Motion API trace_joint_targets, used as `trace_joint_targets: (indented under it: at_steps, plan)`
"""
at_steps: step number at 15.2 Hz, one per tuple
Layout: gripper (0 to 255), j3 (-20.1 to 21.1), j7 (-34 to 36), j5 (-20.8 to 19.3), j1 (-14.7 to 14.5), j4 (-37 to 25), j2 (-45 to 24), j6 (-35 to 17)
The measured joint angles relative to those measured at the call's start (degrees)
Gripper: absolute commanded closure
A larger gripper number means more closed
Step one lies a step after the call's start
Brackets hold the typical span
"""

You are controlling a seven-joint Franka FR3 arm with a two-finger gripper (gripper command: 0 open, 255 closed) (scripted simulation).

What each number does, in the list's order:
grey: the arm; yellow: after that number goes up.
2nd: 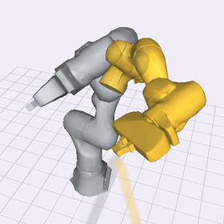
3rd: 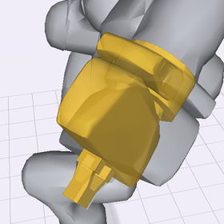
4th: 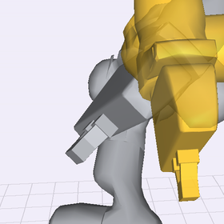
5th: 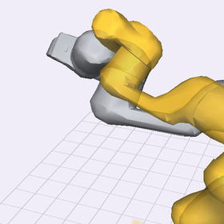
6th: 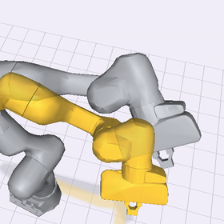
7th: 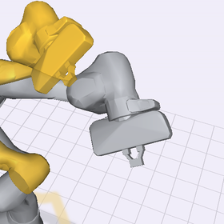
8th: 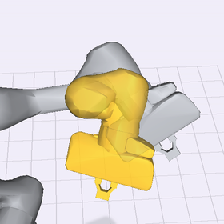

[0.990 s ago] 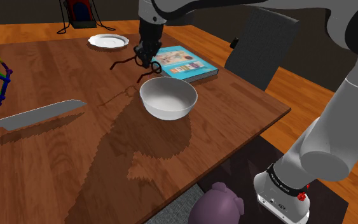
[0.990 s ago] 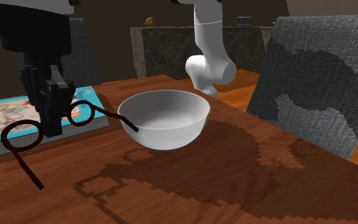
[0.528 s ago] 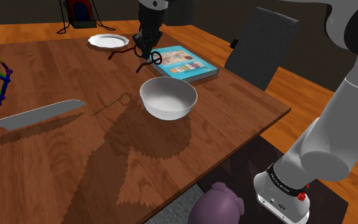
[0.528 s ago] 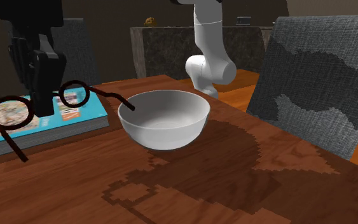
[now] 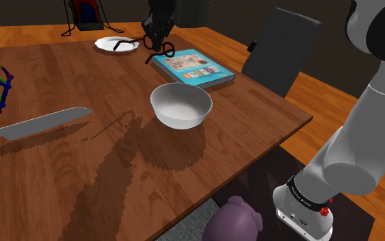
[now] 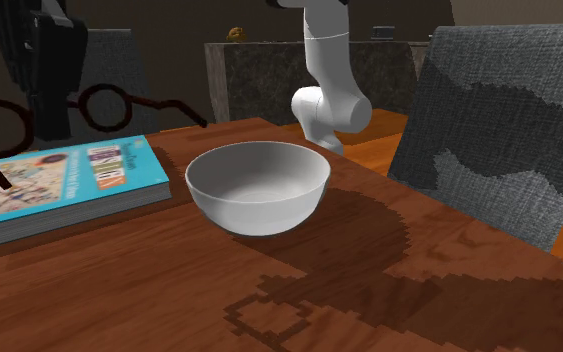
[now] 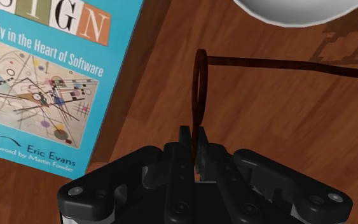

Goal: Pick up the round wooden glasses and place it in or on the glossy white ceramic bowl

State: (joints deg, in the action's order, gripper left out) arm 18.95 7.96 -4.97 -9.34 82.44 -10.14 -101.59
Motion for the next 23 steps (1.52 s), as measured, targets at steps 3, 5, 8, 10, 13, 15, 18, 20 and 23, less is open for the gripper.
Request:
trace_joint_targets:
  at_steps: [3, 5, 8, 10, 13, 15, 18, 20, 23]
  plan:
    - [255, 0.16, 0.05, 0.97, 0.23, 2.88, 3.11, 0.12]
    - [255, 0.26, -0.06, 2.5, 0.52, 8.59, 7.79, -1.19]
    - [255, 0.14, -0.52, 4.95, 0.65, 16.52, 15.08, -2.24]
    - [255, -0.08, -0.88, 6.39, 0.5, 20.85, 19.45, -2.44]
    - [255, -0.55, -1.4, 8.52, -0.09, 27.6, 26.25, -2.66]
    - [255, -0.64, -1.39, 9.41, -0.54, 30.83, 29.25, -3.04]
    - [255, -0.57, -1.37, 9.88, -0.82, 34.12, 30.67, -4.9]
    - [255, -0.56, -1.45, 10.01, -0.89, 35.73, 30.97, -6.21]
    - [255, -0.36, -1.39, 10.17, -1.02, 38.37, 31.16, -8.67]
